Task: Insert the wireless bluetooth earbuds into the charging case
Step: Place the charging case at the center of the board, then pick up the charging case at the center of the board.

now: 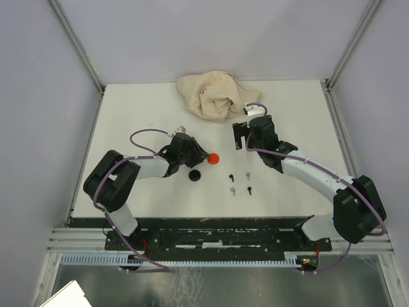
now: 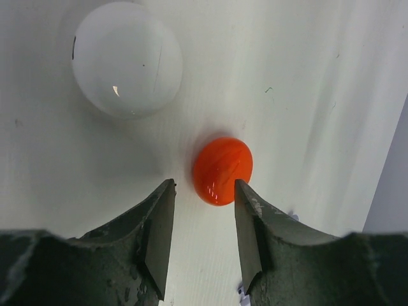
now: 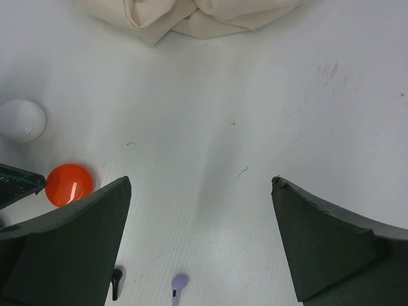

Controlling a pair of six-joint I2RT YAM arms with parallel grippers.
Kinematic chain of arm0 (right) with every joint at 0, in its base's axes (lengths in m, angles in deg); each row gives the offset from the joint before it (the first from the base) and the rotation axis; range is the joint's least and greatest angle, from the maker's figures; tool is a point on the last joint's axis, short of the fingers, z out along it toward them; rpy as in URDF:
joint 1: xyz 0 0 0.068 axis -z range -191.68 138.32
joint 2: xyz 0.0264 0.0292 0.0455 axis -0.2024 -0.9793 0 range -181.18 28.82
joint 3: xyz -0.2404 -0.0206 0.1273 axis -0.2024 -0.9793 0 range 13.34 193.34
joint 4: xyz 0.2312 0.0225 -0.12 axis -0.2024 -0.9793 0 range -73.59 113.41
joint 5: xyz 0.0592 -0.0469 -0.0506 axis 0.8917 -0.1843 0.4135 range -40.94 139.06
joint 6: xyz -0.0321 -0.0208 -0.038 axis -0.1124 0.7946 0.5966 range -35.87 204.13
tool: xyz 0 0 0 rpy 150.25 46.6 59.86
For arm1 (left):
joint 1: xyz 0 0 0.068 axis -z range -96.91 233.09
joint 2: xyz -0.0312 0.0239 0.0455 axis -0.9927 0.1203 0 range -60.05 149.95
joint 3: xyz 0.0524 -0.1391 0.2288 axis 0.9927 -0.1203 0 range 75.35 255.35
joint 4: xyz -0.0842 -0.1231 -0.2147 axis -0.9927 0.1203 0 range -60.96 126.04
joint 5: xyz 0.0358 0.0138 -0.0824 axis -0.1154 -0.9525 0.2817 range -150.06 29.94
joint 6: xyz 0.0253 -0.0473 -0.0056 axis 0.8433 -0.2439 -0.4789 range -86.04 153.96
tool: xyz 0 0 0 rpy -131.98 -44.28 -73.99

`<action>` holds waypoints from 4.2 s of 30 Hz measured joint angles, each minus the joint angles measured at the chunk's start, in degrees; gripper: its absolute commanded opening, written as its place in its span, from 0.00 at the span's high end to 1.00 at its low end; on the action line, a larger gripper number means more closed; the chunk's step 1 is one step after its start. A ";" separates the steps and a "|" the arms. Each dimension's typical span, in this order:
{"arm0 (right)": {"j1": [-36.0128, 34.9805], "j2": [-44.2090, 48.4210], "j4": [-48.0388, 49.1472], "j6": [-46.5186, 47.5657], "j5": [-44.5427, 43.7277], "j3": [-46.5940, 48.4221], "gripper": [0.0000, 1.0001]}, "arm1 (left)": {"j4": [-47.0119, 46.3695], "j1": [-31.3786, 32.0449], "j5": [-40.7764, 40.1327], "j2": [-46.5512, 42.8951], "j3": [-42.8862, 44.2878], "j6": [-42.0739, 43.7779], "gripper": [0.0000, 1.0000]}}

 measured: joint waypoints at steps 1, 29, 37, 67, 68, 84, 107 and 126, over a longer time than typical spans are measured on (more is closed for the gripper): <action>0.00 0.00 -0.04 0.00 0.17 0.04 0.00 | 0.76 0.02 -0.42 -0.92 -0.13 0.04 0.49; -14.29 -25.27 -10.21 0.57 24.68 24.87 0.07 | 17.07 -21.38 -15.61 -35.47 -8.07 0.11 0.01; -20.11 -37.90 -14.45 2.49 24.46 38.93 0.07 | 17.29 -27.87 -8.85 -35.95 -11.47 -0.15 0.00; -23.28 -54.71 -19.08 5.38 20.24 54.47 0.18 | 17.16 -37.20 2.62 -38.58 -17.88 -0.52 0.01; -23.41 -54.93 -18.99 5.42 20.15 54.60 0.18 | 17.16 -37.33 2.86 -38.71 -17.94 -0.52 0.01; -23.76 -56.04 -19.06 5.01 17.68 56.19 0.59 | 17.03 -38.51 4.02 -39.43 -18.84 -0.52 0.02; -10.19 -16.48 4.13 10.51 32.65 19.80 0.69 | -1.49 -31.69 27.74 -25.92 -12.07 -0.72 0.13; -9.33 -14.05 -5.11 17.38 37.75 17.03 0.70 | -12.79 -18.84 34.38 -14.97 -4.31 -3.56 0.25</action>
